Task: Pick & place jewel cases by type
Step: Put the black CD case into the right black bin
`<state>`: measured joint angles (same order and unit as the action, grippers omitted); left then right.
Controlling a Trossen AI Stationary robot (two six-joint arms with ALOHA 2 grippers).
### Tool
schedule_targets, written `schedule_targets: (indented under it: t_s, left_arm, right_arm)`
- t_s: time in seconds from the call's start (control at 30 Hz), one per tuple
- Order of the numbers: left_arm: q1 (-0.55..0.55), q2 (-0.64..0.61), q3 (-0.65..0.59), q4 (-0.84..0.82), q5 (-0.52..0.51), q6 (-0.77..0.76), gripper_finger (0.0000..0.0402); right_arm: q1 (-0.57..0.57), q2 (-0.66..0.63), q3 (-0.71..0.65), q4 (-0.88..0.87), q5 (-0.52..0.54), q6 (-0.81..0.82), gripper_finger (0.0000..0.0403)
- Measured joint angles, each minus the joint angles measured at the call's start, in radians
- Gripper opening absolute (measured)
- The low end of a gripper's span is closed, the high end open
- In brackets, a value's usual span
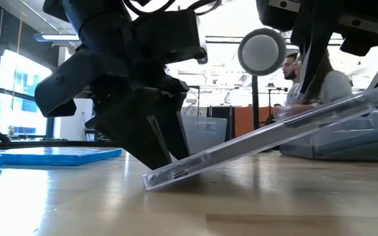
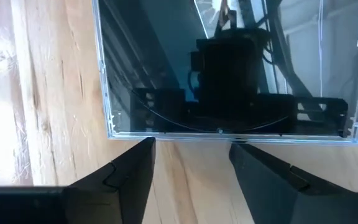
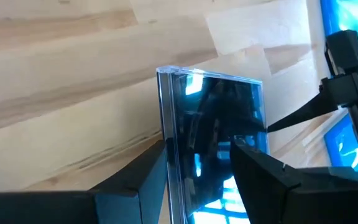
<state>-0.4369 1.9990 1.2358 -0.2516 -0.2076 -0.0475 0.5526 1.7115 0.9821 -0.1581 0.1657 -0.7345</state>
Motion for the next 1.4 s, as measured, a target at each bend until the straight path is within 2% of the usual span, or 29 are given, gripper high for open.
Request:
schedule_targets:
  t_s: [0.2, 0.57, 0.73, 0.93, 1.0, 1.1, 1.3, 1.4]
  left_arm:
    - [0.011, 0.0, 0.014, 0.005, 0.014, 0.028, 0.0249]
    - [0.025, 0.0, 0.014, 0.009, 0.06, 0.024, 0.0249]
    - [0.025, 0.001, 0.015, 0.023, 0.069, 0.026, 0.0249]
    - [0.022, 0.022, 0.019, 0.185, 0.112, 0.036, 0.0248]
    - [0.023, 0.031, 0.019, 0.22, 0.141, 0.049, 0.0248]
    - [0.024, 0.053, 0.034, 0.241, 0.122, 0.073, 0.0248]
    - [0.024, 0.053, 0.032, 0.188, 0.082, 0.061, 0.0248]
    - [0.024, 0.05, 0.034, 0.161, 0.058, 0.061, 0.0248]
  right_arm:
    - [0.0, -0.001, 0.0, 0.007, -0.024, -0.003, 0.0169]
    - [0.0, -0.004, -0.001, 0.022, -0.022, -0.004, 0.017]
    - [-0.001, -0.052, -0.001, 0.04, -0.01, -0.034, 0.017]
    - [-0.014, -0.081, -0.001, 0.043, 0.054, -0.034, 0.0169]
    - [-0.018, -0.079, 0.0, 0.045, 0.043, -0.029, 0.0169]
    - [-0.03, -0.07, 0.0, -0.005, -0.02, -0.017, 0.0169]
    - [-0.033, -0.061, -0.001, -0.006, -0.013, -0.115, 0.0169]
    - [-0.032, -0.061, -0.001, -0.013, -0.025, -0.101, 0.0168]
